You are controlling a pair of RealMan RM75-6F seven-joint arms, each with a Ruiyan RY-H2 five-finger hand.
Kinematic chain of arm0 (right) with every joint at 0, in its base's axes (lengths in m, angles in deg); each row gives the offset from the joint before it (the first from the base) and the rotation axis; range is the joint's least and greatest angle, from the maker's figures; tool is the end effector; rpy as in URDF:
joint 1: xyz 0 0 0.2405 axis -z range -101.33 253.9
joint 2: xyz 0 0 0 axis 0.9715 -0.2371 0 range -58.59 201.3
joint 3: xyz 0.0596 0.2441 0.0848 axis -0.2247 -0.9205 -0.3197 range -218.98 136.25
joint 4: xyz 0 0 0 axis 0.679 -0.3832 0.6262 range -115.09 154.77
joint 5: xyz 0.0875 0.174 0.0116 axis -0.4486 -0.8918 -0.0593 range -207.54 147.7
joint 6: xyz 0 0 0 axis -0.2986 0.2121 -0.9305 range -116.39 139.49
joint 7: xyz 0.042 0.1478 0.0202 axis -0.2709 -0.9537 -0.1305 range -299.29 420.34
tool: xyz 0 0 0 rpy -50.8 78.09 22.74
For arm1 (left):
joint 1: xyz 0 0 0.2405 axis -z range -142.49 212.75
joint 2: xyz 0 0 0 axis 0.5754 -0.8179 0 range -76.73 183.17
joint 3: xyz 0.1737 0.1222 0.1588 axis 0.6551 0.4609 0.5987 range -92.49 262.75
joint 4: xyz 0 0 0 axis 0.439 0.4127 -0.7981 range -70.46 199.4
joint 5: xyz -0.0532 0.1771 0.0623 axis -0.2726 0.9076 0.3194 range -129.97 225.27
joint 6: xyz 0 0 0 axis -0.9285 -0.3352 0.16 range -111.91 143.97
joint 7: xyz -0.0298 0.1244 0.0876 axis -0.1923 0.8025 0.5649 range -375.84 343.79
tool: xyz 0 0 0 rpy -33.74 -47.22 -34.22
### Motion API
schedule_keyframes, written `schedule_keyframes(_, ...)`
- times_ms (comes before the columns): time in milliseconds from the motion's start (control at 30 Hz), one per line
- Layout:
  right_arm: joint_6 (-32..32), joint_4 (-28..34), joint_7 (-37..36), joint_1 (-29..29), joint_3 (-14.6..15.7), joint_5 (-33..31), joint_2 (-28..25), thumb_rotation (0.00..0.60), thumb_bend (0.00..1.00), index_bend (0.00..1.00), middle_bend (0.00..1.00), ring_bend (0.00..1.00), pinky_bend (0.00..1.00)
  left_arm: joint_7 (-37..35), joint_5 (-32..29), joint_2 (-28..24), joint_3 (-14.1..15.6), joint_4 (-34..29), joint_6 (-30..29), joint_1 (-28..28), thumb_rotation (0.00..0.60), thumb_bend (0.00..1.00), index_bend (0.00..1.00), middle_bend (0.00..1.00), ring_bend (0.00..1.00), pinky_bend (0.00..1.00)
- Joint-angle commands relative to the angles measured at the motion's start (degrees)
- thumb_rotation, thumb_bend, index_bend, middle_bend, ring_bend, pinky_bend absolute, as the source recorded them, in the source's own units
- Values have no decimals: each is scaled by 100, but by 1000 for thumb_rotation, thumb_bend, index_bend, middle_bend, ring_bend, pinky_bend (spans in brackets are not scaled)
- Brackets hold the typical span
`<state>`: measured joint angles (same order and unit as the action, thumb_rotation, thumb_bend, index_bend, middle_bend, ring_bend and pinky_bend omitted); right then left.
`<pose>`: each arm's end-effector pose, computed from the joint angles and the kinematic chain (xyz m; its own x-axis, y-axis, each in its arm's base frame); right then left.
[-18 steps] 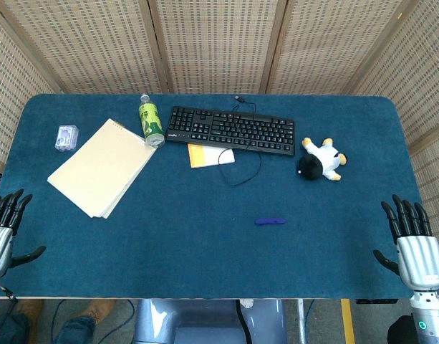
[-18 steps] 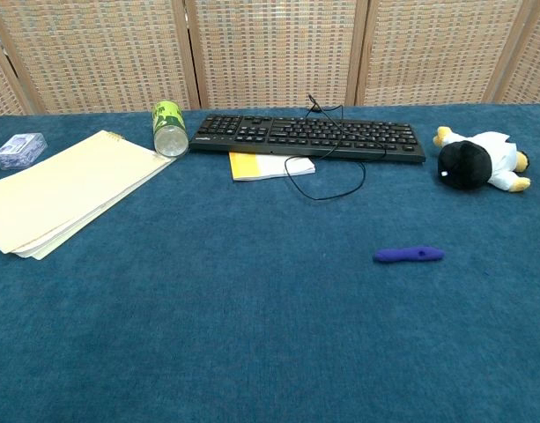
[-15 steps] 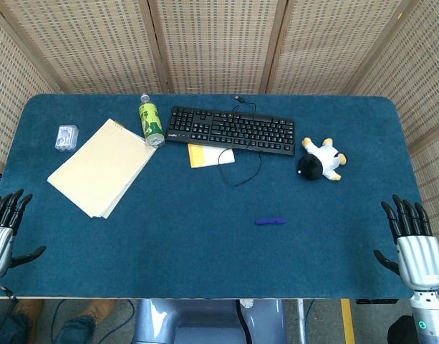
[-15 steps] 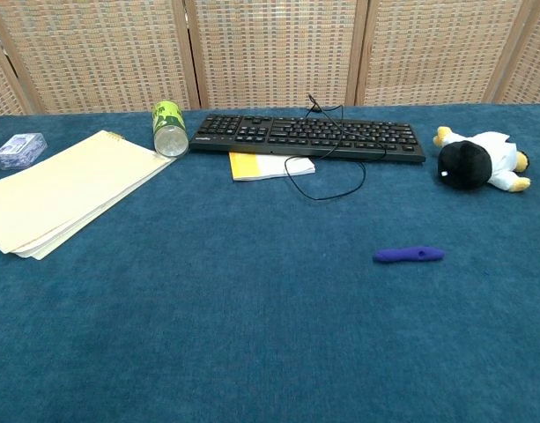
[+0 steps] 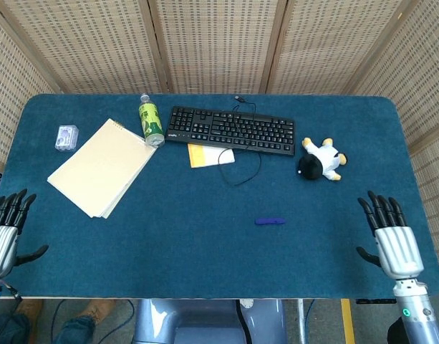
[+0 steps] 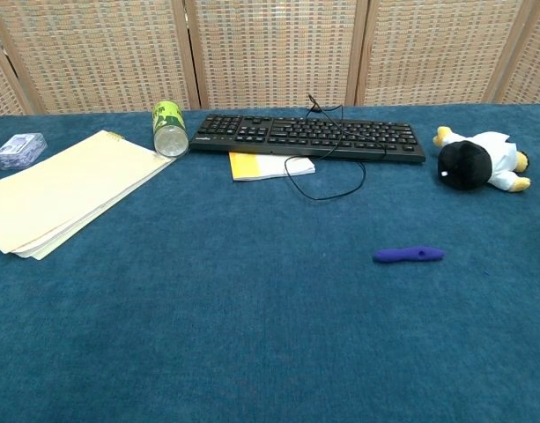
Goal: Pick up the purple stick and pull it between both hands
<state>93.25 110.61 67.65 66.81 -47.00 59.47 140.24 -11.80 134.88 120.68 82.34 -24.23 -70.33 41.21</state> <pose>-0.2857 -0.2241 0.1477 0.4612 0.0291 0.8868 -0.8762 -0.1427 0.4604 -0.3123 0.1986 0.1648 0.4669 -0.0311 0.8838 0.8826 -0.0457 -0.4678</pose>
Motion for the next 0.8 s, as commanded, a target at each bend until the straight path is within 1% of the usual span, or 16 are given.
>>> schedule_keyframes(33, -1627, 463, -562, -1061, -345, -485, -143, 600, 6, 98, 0, 0, 0, 46, -26, 50, -32, 33, 0, 26, 600, 0, 0, 0, 0, 0)
schedule_keyframes(67, -1814, 430, -595, -1189, -394, -580, -103, 600, 20, 120, 0, 0, 0, 57, -35, 66, -38, 52, 8, 33, 600, 0, 0, 0, 0, 0)
schedule_keyframes(100, -2019, 361, -601, -1339, -459, -720, -15, 600, 56, 156, 0, 0, 0, 69, -53, 89, -47, 85, 27, 44, 600, 0, 0, 0, 0, 0)
schedule_keyframes(167, -2244, 251, -544, -1511, -536, -949, 136, 600, 146, 215, 0, 0, 0, 75, -84, 116, -56, 129, 58, 58, 600, 0, 0, 0, 0, 0)
schedule_keyframes(200, -2430, 166, -492, -1636, -589, -1160, 271, 600, 197, 242, 0, 0, 0, 74, -121, 135, -64, 161, 98, 71, 600, 0, 0, 0, 0, 0)
schedule_keyframes(233, -2577, 100, -465, -1730, -621, -1322, 378, 600, 241, 259, 0, 0, 0, 77, -152, 150, -70, 184, 130, 81, 600, 0, 0, 0, 0, 0)
schedule_keyframes(333, -2893, -96, -367, -1955, -682, -1736, 660, 600, 316, 287, 0, 0, 0, 109, -211, 194, -84, 248, 201, 111, 600, 0, 0, 0, 0, 0)
schedule_keyframes(467, -3116, -349, -308, -2144, -672, -2065, 1026, 600, 346, 316, 0, 0, 0, 111, -229, 247, -97, 329, 242, 146, 600, 0, 0, 0, 0, 0)
schedule_keyframes(533, -3151, -437, -325, -2184, -649, -2120, 1152, 600, 369, 344, 0, 0, 0, 115, -232, 258, -104, 349, 233, 149, 600, 0, 0, 0, 0, 0)
schedule_keyframes(567, -3264, -552, -323, -2241, -585, -2164, 1301, 600, 379, 350, 0, 0, 0, 104, -242, 260, -114, 349, 222, 148, 600, 0, 0, 0, 0, 0)
schedule_keyframes(800, -3338, -1055, -95, -2451, -484, -2270, 1785, 600, 427, 378, 0, 0, 0, 111, -263, 265, -112, 363, 226, 151, 600, 0, 0, 0, 0, 0)
